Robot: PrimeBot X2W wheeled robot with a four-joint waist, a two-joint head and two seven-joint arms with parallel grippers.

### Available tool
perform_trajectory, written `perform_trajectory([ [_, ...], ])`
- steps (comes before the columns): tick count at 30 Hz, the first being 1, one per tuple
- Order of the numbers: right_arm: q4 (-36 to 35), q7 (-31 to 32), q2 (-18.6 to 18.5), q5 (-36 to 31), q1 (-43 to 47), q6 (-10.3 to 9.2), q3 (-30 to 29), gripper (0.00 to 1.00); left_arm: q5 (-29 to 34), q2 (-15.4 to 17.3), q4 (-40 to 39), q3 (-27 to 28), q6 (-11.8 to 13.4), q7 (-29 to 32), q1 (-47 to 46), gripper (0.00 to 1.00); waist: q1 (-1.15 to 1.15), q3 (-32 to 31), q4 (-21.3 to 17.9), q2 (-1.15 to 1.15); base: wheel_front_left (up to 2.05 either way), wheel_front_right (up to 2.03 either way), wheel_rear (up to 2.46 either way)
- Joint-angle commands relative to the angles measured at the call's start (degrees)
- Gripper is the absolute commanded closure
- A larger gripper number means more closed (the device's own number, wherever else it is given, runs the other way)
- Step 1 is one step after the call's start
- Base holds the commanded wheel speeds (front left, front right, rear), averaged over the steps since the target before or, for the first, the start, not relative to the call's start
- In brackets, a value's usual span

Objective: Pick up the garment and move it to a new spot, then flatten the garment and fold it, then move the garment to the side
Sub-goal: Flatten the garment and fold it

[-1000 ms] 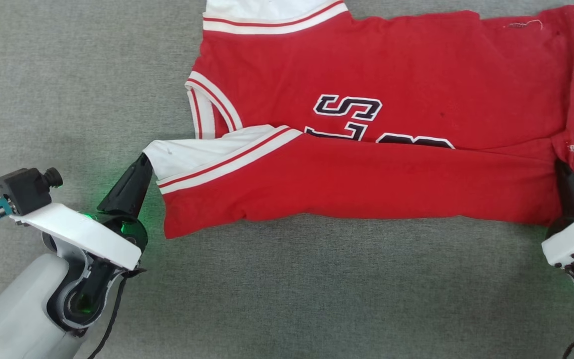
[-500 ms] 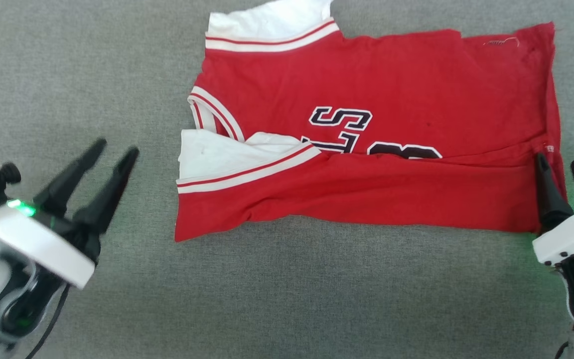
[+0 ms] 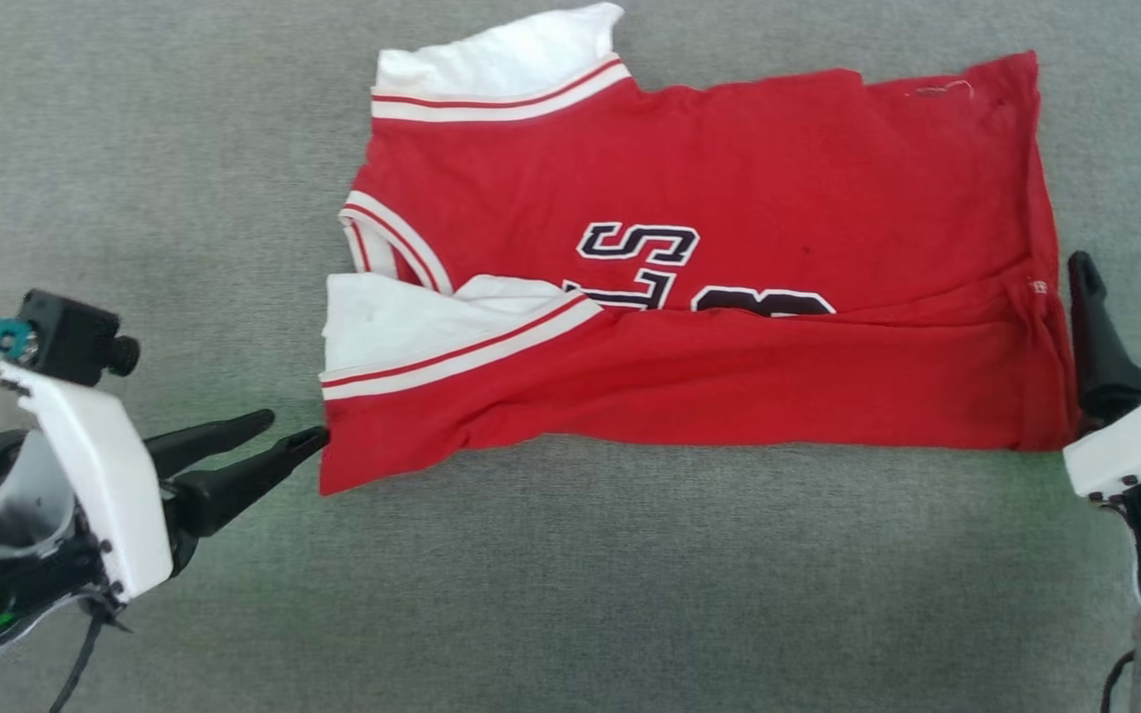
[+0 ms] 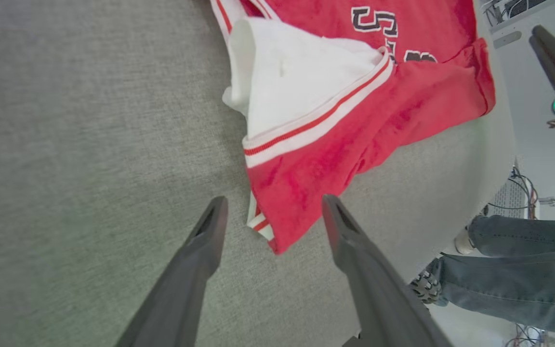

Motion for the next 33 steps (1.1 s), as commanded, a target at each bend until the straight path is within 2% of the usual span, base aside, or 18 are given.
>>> perform_trajectory([
  [1,0.3,-0.6,0.0,0.5,-0.6,-0.03,0.4,0.00,-1.3,-1.1,0.9,-0.3,0.2,1.1,-1.1,0.00,0.00,0.6,-0.8,0.00,0.00,0.00,0.00],
  [9,0.6,-2.7,0.0,2.1,-0.1,-0.03,1.0,0.00,-0.8,-5.4,10.1,-4.8,0.2,8.3,-2.6,0.00,0.00,3.0,-4.2,0.00,0.00,0.00,0.00],
  [15,0.2,-3.1,0.0,2.5,0.9,-0.03,1.6,0.00,-3.4,-8.0,10.2,-6.5,0.3,11.7,-1.8,0.02,0.00,4.1,-6.1,0.00,0.00,0.00,0.00],
  [16,0.0,-2.6,0.0,2.2,1.0,-0.03,1.7,0.00,-4.2,-8.3,9.8,-6.4,0.3,12.0,-1.7,0.47,0.00,4.1,-6.2,0.00,0.00,0.00,0.00],
  [17,-0.2,-2.0,0.0,2.0,1.1,-0.03,1.9,0.00,-4.5,-8.4,9.4,-6.1,0.3,12.2,-1.6,0.68,0.00,4.2,-6.3,0.00,0.00,0.00,0.00],
  [18,-0.5,-0.9,0.0,1.3,1.2,-0.03,2.2,0.00,-4.7,-8.5,9.1,-5.7,0.2,12.1,-1.7,1.00,0.00,4.2,-6.4,0.00,0.00,0.00,0.00],
  [23,-2.5,5.8,0.0,-4.6,1.7,-0.03,4.5,0.00,-4.5,-7.5,8.6,-4.6,0.2,11.7,-1.8,1.00,0.00,4.4,-6.7,0.00,0.00,0.00,0.00],
  [30,-5.7,24.9,-2.6,-11.8,1.1,-0.04,8.5,0.00,-2.8,-7.0,7.0,-4.0,0.2,11.1,-1.8,1.00,0.00,4.8,-5.9,0.00,0.00,0.00,0.00],
  [33,-6.5,33.2,-3.5,-12.0,1.1,-0.03,9.3,0.00,-2.5,-7.3,6.6,-4.1,0.2,10.9,-2.2,1.00,0.00,5.0,-5.3,0.00,0.00,0.00,0.00],
])
